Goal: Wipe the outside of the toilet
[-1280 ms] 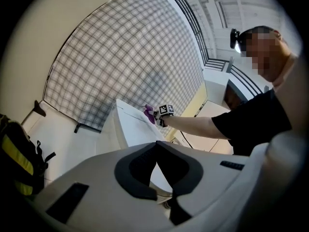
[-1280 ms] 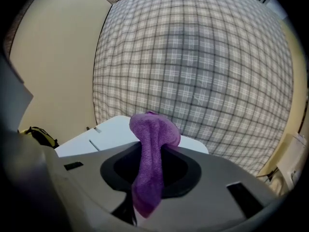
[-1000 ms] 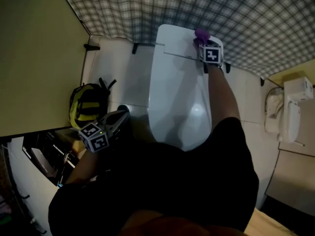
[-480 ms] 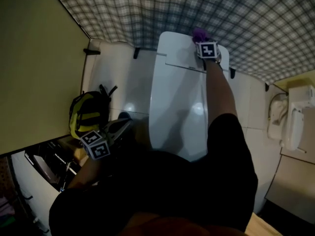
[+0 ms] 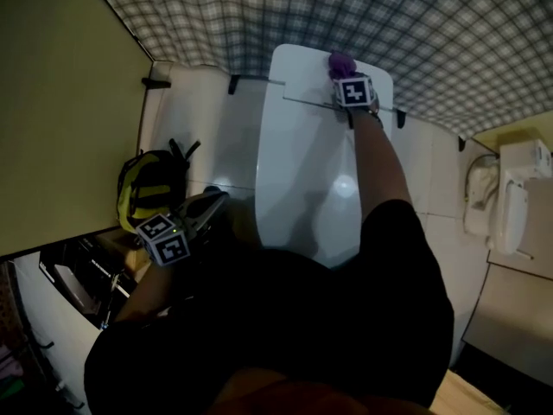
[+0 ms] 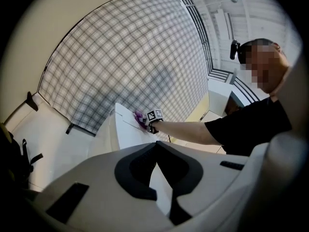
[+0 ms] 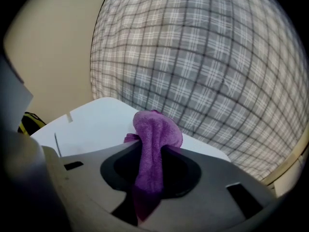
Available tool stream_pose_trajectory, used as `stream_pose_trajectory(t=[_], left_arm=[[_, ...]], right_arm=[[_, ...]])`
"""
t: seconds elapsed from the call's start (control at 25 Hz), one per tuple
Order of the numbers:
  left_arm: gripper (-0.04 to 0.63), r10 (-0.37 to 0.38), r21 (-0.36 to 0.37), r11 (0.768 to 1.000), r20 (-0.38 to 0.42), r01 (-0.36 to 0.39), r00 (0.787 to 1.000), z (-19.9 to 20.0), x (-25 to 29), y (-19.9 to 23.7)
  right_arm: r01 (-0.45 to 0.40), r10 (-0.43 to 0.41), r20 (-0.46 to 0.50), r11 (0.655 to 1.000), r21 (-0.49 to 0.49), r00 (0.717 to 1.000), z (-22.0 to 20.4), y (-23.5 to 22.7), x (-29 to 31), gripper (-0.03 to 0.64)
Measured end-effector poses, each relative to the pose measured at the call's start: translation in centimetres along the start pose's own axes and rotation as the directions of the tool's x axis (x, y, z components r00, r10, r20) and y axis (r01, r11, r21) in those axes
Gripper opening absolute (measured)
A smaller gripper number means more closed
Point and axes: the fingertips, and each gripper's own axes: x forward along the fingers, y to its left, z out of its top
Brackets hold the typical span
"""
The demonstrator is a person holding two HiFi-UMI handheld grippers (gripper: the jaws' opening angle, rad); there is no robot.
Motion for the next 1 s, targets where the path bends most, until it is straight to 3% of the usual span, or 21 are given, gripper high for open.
stream_pose_trajectory(t=[0.08,0.36,0.56,0.84,1.0], left_arm=[[0.0,-0.006,0.009,1.0,0.007,0.006,1.0,-0.1,-0.3,-0.7],[0.0,-0.053,0.077,0.996,0.028,0.05,0.998,-1.6,-1.7,-3.8],[0.0,-0.108,0.066,0.992,0.049,0.104,0.993,-3.3,-2.9,-6.3],[0.0,-0.12,0.151,0.981,-0.025,0.123,0.992,-7.5,-4.4,-9.3],[0.0,-0.125,0.155,0.979,-0.041,0.13,0.991,-9.4,-6.3,-10.3]], right_arm=[[-0.054,0.054,0.001,0.998,0.012,0.999,-2.1,2.0,-1.4,0.1],[-0.054,0.054,0.003,0.998,-0.044,0.999,-9.6,6.1,-8.4,0.098],[-0.084,0.084,-0.002,0.995,-0.054,0.996,-14.4,9.3,-13.3,0.098],[-0.106,0.105,-0.023,0.992,-0.07,0.994,-21.9,14.4,-20.2,0.098],[-0.094,0.092,-0.021,0.991,-0.094,0.996,-26.0,16.7,-24.2,0.098]])
